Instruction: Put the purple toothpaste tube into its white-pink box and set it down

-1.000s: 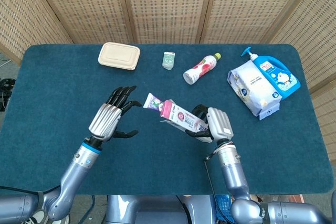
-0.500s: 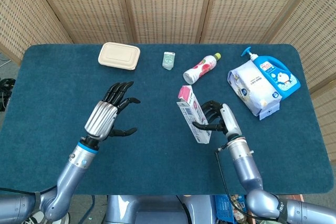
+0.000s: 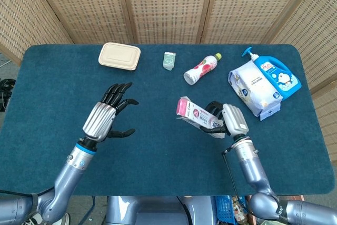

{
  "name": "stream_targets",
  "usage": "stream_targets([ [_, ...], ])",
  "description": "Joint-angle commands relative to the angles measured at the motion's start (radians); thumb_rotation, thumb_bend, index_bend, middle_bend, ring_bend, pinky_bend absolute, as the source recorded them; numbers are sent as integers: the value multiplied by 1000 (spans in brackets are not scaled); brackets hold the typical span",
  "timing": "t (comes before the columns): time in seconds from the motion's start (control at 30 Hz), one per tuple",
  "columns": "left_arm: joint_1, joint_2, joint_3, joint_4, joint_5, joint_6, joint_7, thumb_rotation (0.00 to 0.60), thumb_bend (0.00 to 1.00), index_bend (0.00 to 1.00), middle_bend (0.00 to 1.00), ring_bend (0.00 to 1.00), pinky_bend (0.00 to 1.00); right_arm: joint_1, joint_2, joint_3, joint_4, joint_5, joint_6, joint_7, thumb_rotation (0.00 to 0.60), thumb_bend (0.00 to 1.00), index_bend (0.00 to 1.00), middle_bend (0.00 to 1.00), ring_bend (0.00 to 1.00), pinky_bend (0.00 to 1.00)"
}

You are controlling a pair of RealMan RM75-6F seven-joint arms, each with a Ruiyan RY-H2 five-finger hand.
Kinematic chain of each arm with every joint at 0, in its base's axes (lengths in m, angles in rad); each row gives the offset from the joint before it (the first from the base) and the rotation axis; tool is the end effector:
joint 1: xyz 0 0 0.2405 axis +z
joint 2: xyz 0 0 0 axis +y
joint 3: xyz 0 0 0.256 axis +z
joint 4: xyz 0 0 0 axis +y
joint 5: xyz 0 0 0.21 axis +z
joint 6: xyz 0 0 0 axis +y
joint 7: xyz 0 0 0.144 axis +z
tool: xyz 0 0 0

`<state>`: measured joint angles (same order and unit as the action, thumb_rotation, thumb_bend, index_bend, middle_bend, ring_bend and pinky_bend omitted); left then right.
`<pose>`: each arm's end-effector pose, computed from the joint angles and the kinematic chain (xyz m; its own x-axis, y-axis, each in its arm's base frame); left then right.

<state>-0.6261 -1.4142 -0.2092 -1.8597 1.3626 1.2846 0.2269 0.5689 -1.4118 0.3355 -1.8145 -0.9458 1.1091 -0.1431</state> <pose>-0.0891 0.2913 0.0613 0.1031 0.0649 0.9926 0.8743 -0.4817 -0.0593 -0.1464 -0.3219 0.0511 -0.0915 -0.2301 0.9688 -0.9911 -0.0732 -0.1110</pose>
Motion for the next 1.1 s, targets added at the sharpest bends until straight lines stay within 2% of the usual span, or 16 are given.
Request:
stream_targets([
  [0.03, 9, 11, 8, 4, -2, -4, -9, 600, 129, 302, 27, 0, 0, 3, -24, -108, 130, -164, 40, -90, 600, 239, 621, 558, 498, 499],
  [0.13, 21, 22, 23, 13, 2, -7, -17, 600, 130, 304, 27, 0, 0, -9, -41, -168, 203, -266, 73, -124, 600, 241, 621, 558, 497, 499],
  [0.3, 43, 46, 42, 19, 5, -6, -28, 600, 130, 305, 27, 0, 0, -33, -66, -238, 306, -360, 106, -158, 600, 239, 621, 558, 494, 500],
  [0.57, 74, 89, 66, 25, 4, -3, -22, 600, 128, 310, 31, 0, 0, -73, -104, -277, 391, -388, 115, -103, 600, 239, 615, 557, 482, 499],
  [0.63, 84, 97, 75, 27, 11, 1, -23, 600, 129, 309, 32, 0, 0, -85, -114, -284, 411, -392, 116, -85, 600, 239, 597, 537, 449, 492],
  [0.7, 94, 104, 84, 30, 18, 6, -27, 600, 129, 308, 32, 0, 0, -95, -121, -291, 426, -394, 113, -65, 600, 231, 561, 475, 376, 457],
  [0.8, 108, 106, 95, 39, 25, 11, -35, 600, 129, 308, 32, 0, 0, -106, -126, -298, 443, -394, 102, -43, 600, 201, 503, 350, 206, 341],
  [0.87, 118, 107, 105, 49, 25, 9, -43, 600, 130, 307, 32, 0, 0, -113, -124, -301, 441, -392, 89, -17, 600, 183, 465, 293, 153, 288],
  [1.03, 146, 101, 125, 85, 39, 24, -68, 600, 130, 305, 32, 0, 0, -124, -96, -317, 431, -394, 49, 31, 600, 116, 291, 128, 21, 188],
  [1.1, 155, 107, 129, 92, 43, 27, -75, 600, 131, 305, 31, 0, 0, -130, -91, -319, 432, -403, 51, 44, 600, 92, 237, 66, 0, 155],
])
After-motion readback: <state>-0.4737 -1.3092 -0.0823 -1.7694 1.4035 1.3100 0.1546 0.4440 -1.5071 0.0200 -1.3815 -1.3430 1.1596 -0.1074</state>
